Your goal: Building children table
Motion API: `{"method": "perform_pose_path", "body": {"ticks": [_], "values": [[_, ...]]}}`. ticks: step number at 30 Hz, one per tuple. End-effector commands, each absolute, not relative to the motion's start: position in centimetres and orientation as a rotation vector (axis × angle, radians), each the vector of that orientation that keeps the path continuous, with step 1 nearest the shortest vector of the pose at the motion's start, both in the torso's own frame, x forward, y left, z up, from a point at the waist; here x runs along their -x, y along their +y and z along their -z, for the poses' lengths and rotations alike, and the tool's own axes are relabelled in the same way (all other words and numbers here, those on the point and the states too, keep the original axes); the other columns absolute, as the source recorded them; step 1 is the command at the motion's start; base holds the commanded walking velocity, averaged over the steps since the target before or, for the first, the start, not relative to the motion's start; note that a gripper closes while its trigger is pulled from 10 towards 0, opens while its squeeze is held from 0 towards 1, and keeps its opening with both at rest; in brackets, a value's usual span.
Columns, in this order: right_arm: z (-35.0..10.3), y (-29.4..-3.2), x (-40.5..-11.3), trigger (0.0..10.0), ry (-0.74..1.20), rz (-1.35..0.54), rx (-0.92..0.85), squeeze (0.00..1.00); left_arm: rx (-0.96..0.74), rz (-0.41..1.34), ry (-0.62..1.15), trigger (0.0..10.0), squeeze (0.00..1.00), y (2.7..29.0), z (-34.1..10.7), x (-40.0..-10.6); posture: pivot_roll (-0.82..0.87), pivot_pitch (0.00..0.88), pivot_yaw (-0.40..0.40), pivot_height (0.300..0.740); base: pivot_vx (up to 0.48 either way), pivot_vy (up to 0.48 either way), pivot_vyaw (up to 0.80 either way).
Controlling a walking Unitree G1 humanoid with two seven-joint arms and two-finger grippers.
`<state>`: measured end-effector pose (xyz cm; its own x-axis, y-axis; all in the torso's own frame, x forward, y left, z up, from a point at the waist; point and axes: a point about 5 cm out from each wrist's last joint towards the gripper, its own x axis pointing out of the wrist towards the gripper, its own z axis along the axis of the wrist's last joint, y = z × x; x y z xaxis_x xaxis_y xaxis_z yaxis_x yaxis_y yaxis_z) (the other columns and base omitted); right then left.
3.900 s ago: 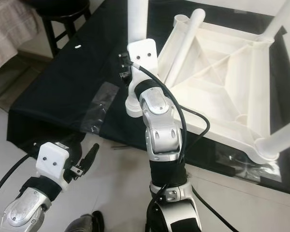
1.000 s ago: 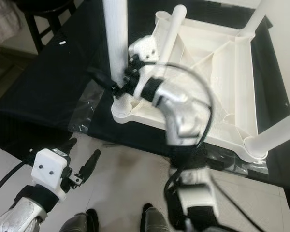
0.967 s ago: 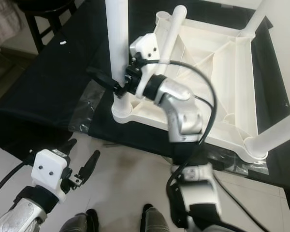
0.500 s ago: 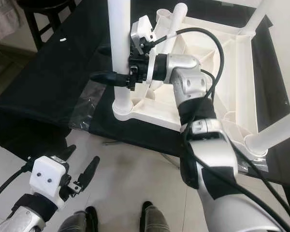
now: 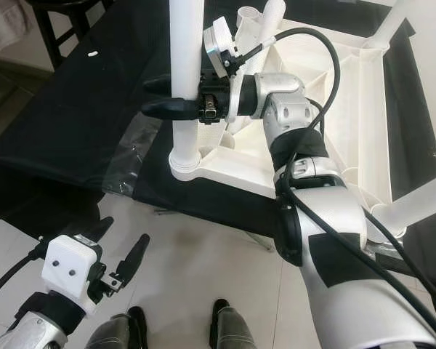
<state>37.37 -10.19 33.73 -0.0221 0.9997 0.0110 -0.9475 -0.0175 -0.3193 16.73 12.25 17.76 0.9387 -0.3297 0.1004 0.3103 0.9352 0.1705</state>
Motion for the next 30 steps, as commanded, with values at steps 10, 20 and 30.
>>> {"method": "perform_pose_path", "body": {"ticks": [10, 20, 30], "values": [[-19.7, -9.7, -30.1, 0.0, 0.025, -0.347, 0.087, 0.0, -0.143, 0.319, -0.119, 10.0, 0.0, 12.1, -17.6, -17.0, 0.01, 0.337, -0.074, 0.74, 0.0, 0.0, 0.0], [-20.3, -4.9, -29.9, 1.9, 0.019, -0.362, -0.038, 0.0, -0.151, 0.357, -0.124, 10.0, 0.0, 12.0, -17.2, -18.5, -0.01, 0.286, -0.04, 0.74, 0.0, 0.0, 0.0], [-24.3, -5.6, -31.9, 10.0, -0.081, -0.653, -0.038, 1.0, -0.173, 0.318, -0.128, 10.0, 0.0, 12.7, -17.2, -18.5, 0.03, 0.283, -0.062, 0.74, 0.0, 0.0, 0.0]]}}
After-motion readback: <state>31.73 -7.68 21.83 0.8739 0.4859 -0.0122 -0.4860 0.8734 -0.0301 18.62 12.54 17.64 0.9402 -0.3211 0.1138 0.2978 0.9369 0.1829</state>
